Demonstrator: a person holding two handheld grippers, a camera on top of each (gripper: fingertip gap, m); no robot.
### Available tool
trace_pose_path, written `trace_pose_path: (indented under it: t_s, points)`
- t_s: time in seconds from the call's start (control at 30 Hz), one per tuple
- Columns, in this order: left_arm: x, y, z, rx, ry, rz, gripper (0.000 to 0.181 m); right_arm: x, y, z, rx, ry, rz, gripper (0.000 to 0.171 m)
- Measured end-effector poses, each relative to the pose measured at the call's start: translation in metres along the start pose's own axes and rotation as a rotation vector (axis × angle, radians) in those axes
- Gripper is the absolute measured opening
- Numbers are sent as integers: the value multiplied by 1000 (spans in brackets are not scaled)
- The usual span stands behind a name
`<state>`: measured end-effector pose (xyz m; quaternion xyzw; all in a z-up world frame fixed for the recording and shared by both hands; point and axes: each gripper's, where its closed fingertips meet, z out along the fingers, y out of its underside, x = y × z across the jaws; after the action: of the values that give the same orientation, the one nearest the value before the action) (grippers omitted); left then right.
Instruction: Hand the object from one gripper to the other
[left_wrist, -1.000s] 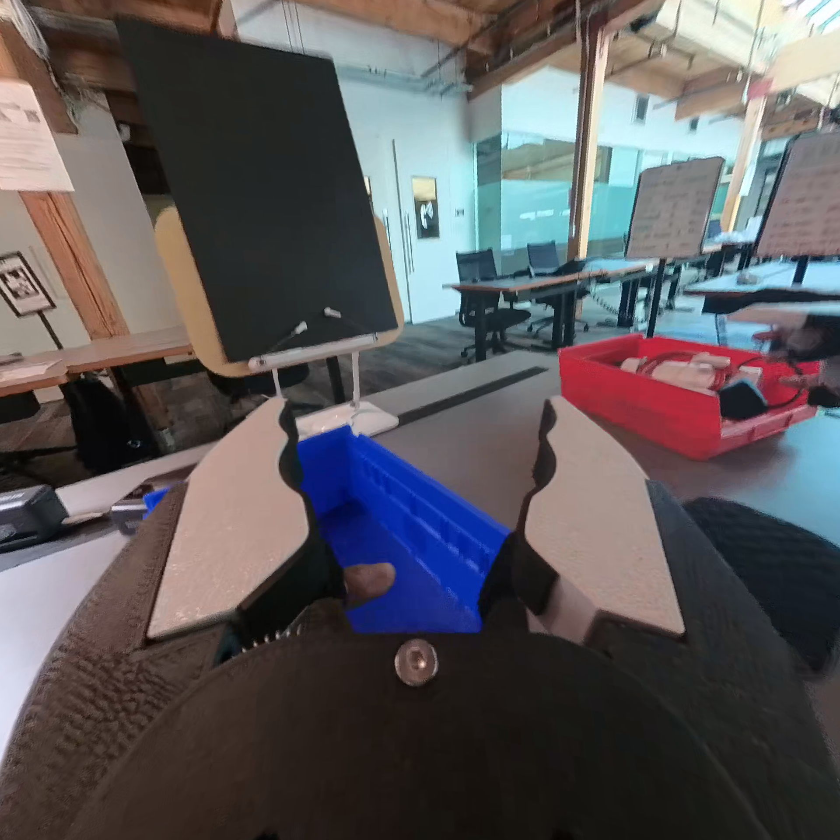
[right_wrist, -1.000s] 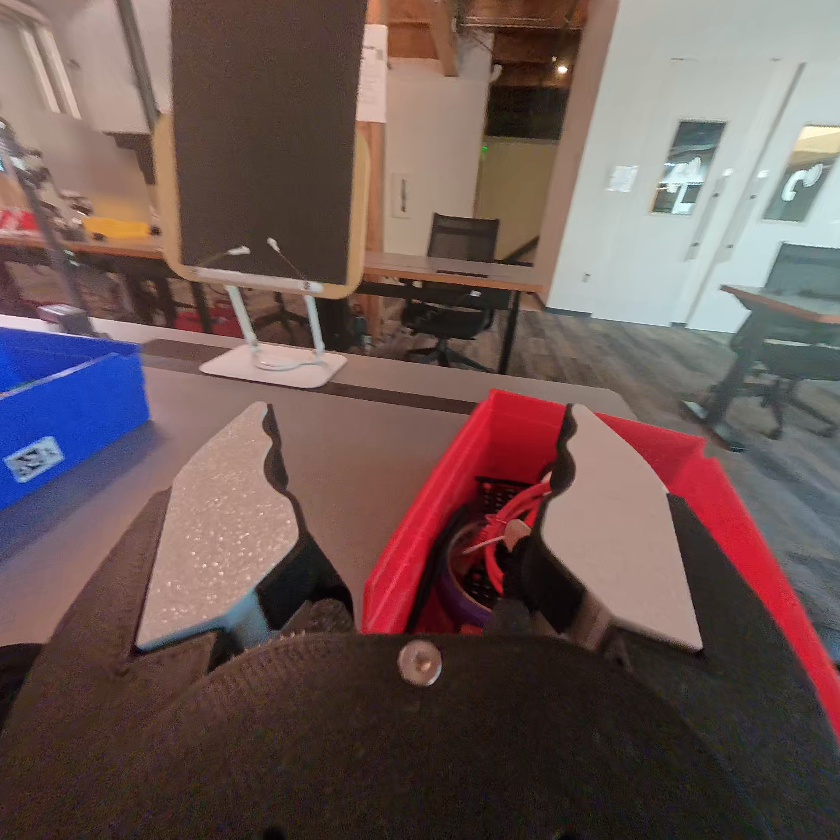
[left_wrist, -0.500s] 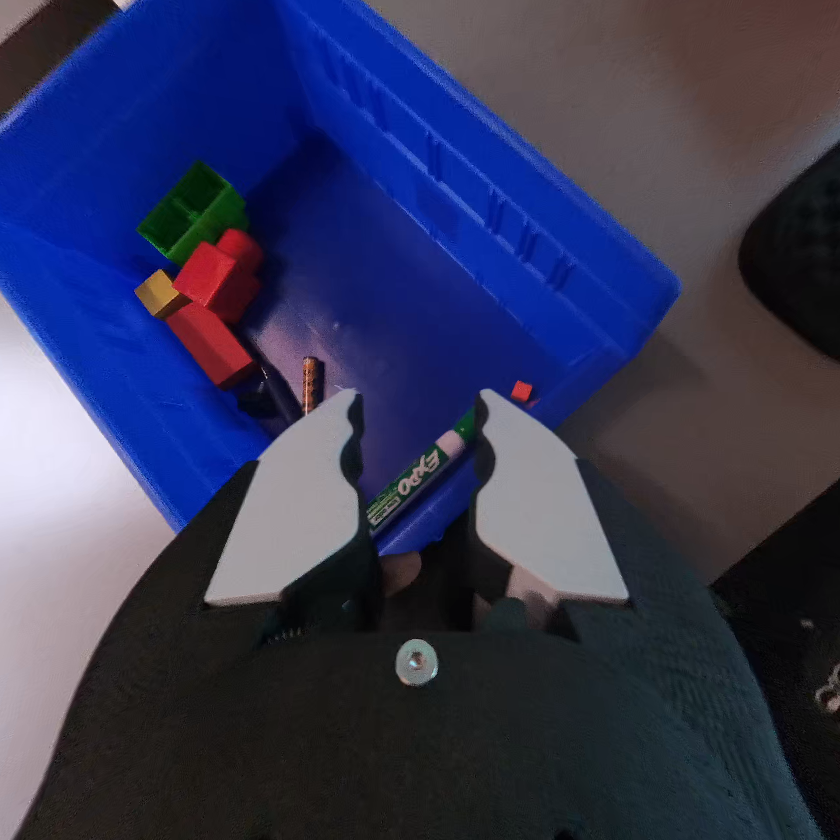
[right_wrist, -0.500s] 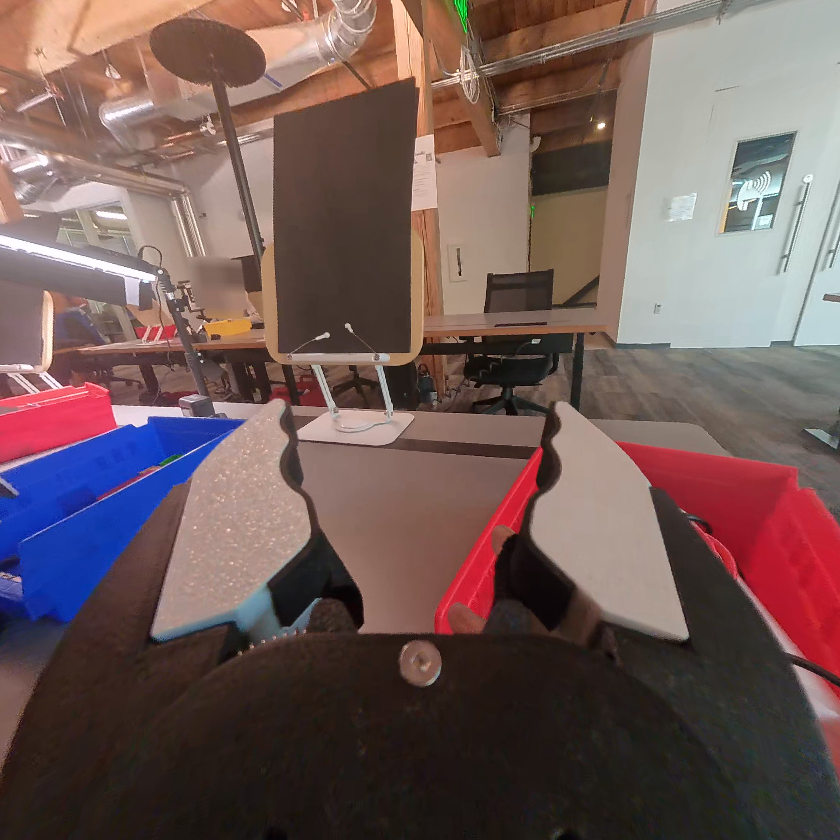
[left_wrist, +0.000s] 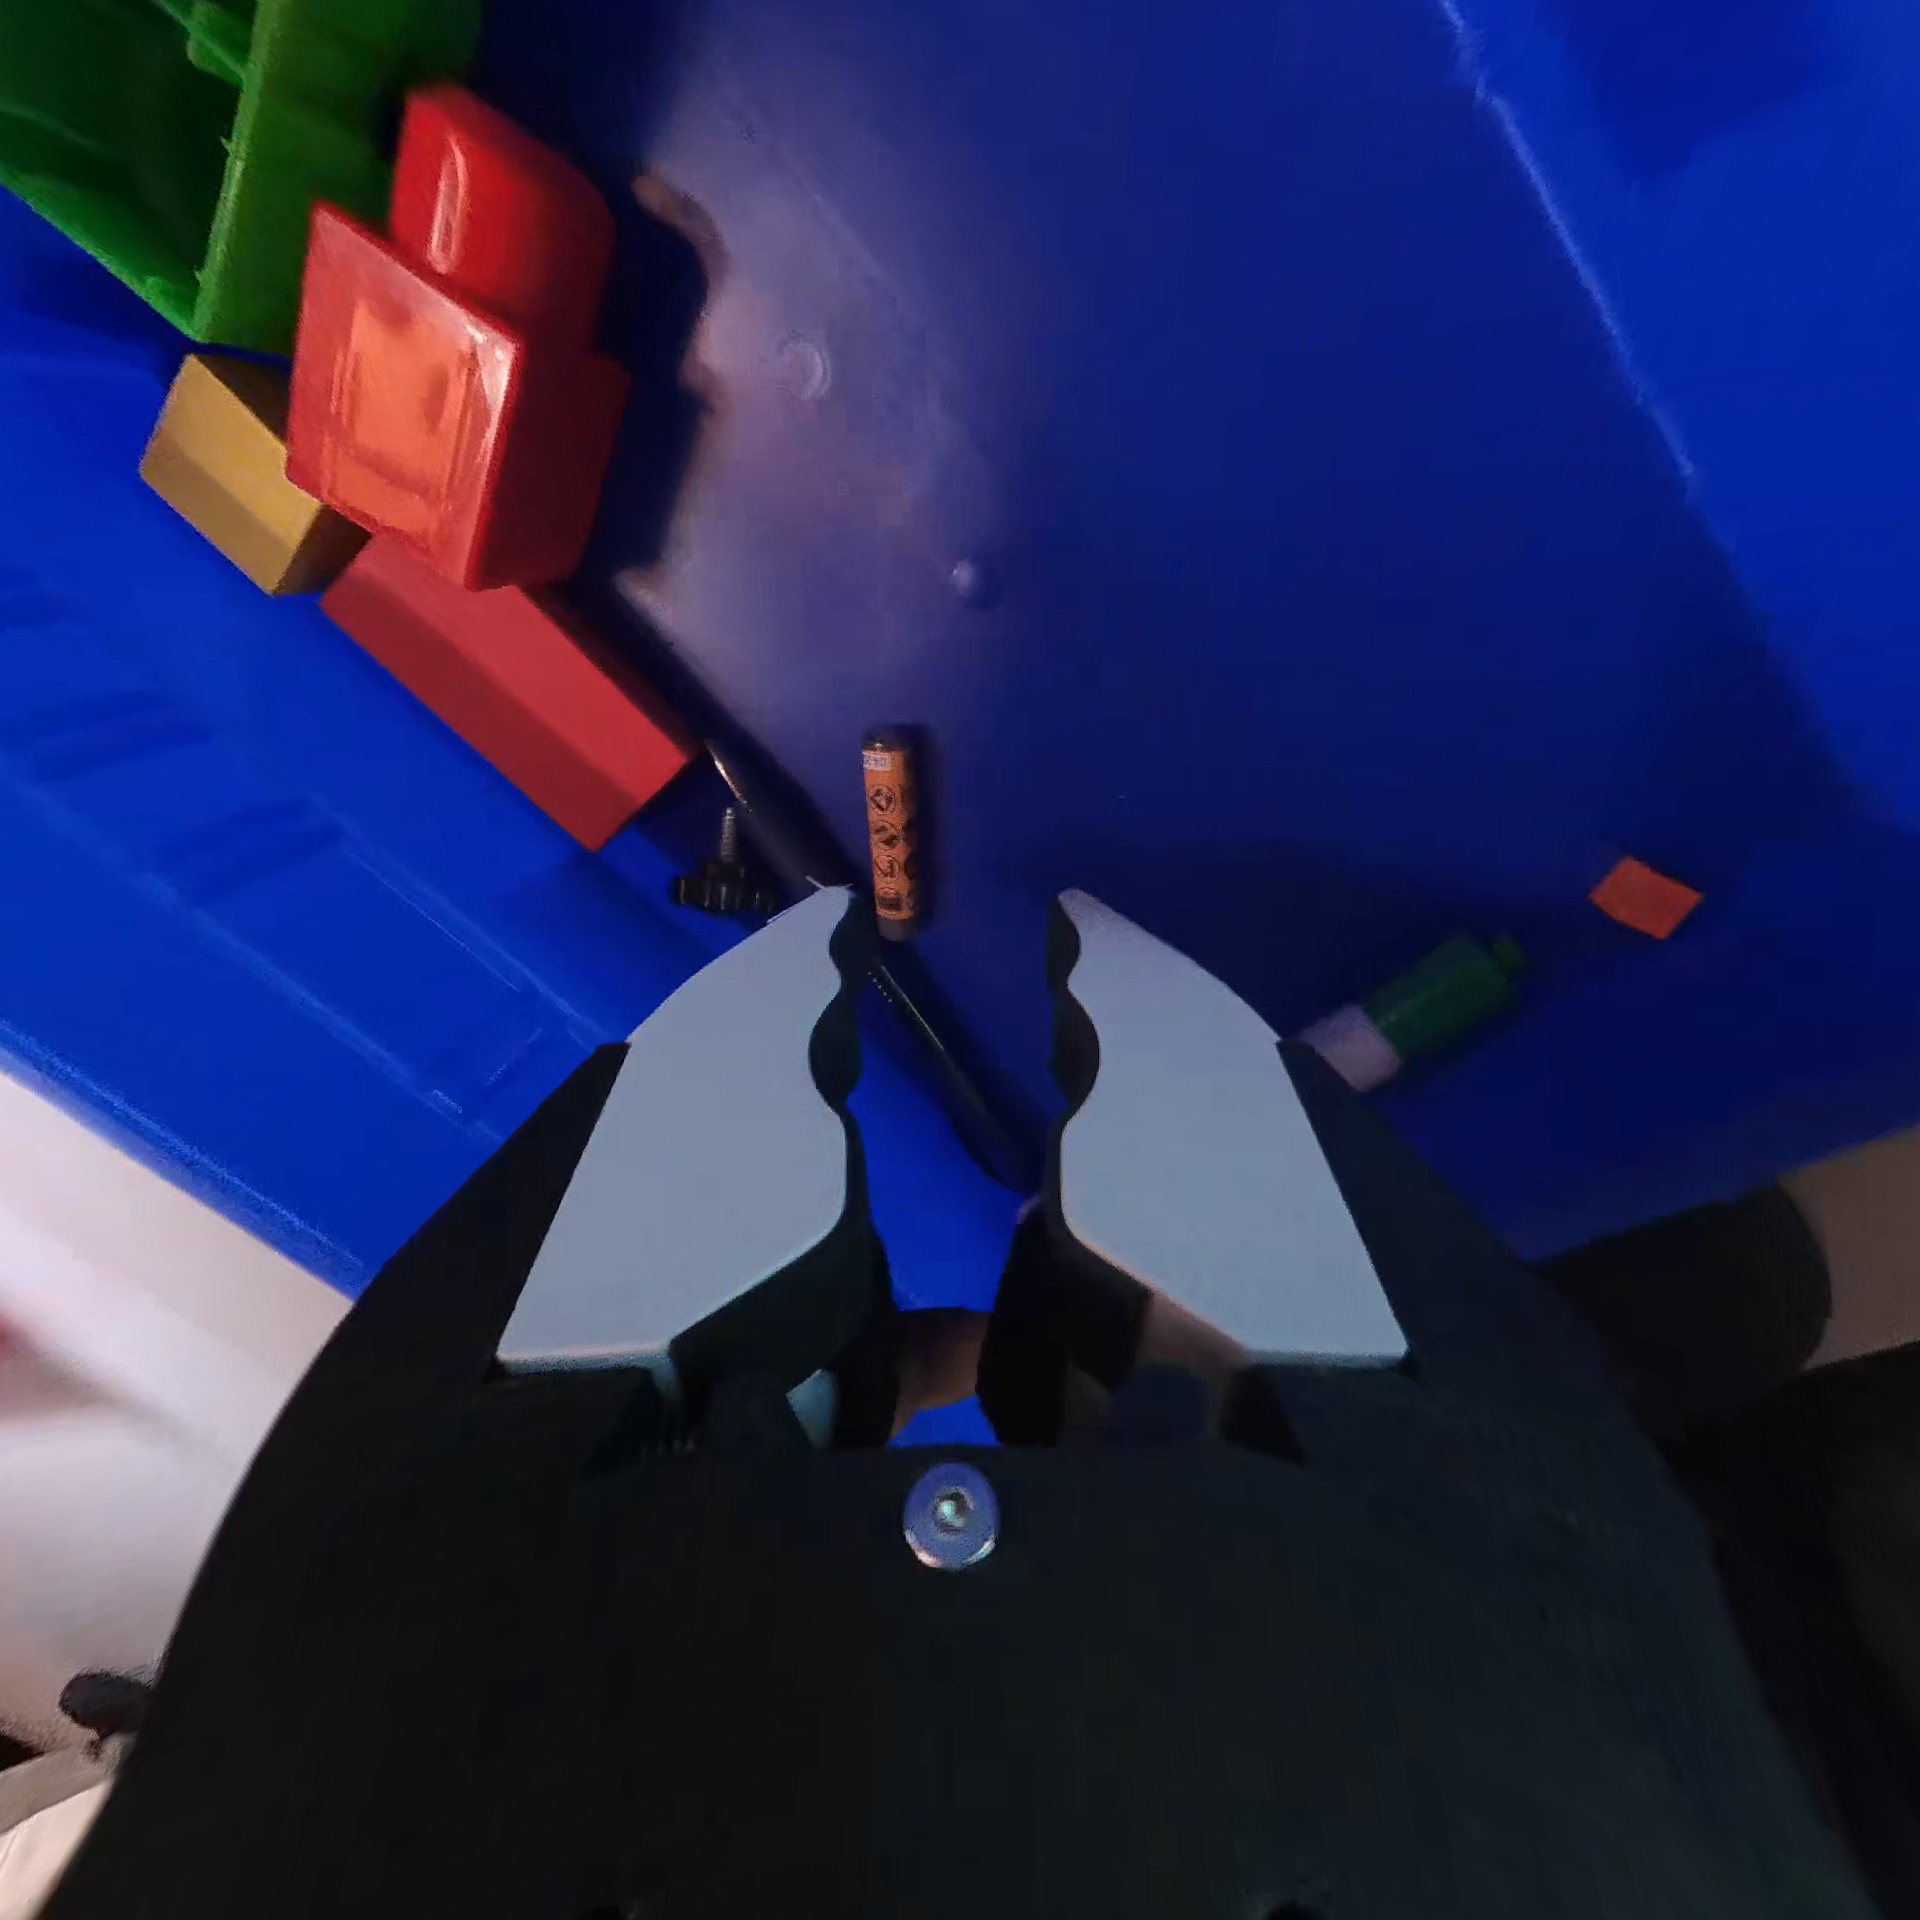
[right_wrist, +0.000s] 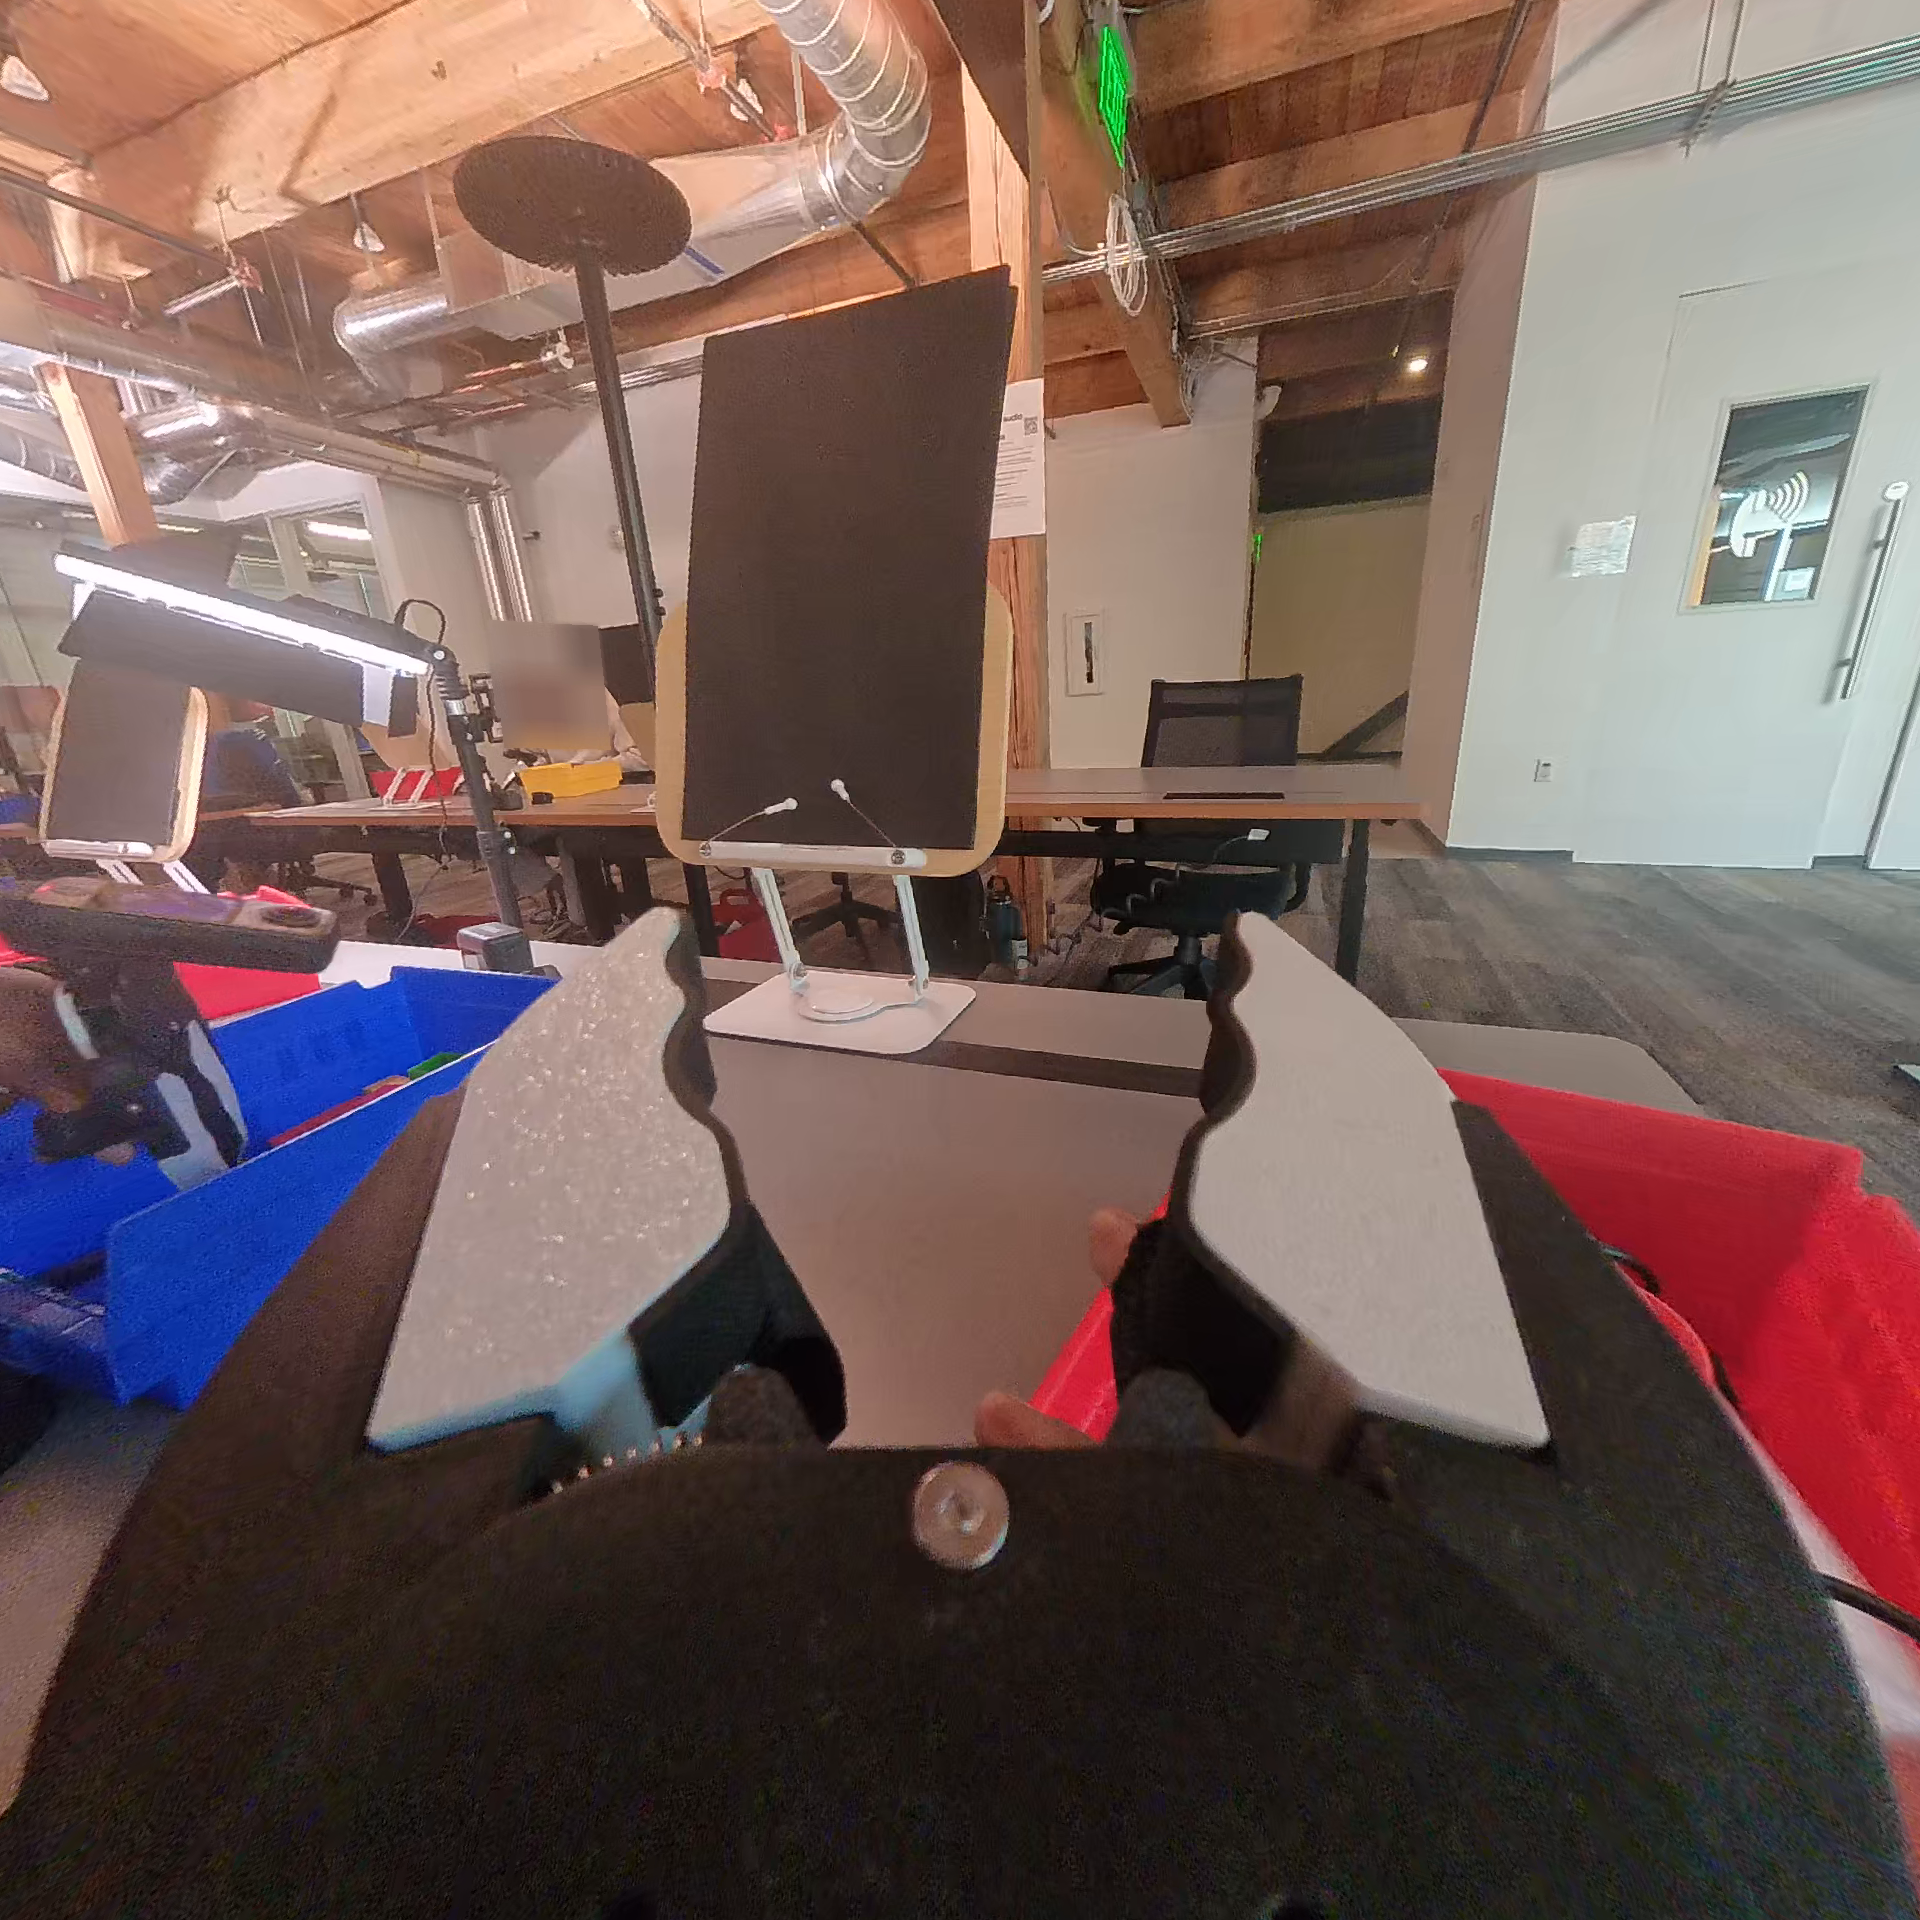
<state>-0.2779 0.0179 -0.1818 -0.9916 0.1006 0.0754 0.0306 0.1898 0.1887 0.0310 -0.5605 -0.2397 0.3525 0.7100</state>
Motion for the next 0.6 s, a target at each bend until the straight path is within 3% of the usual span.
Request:
trace_pose_path:
  t_s: [0.37, 0.47, 0.6]
  points:
    - [-5, 4, 28, -66, 40, -27, 22, -6, 0, 0, -9, -9, -45, 92]
    - [-5, 3, 29, -52, 33, -27, 11, -6, 0, 0, -6, -9, -42, 91]
    - [10, -3, 21, 42, 67, 5, 11, -9, 0, 0, -13, -20, -54, 87]
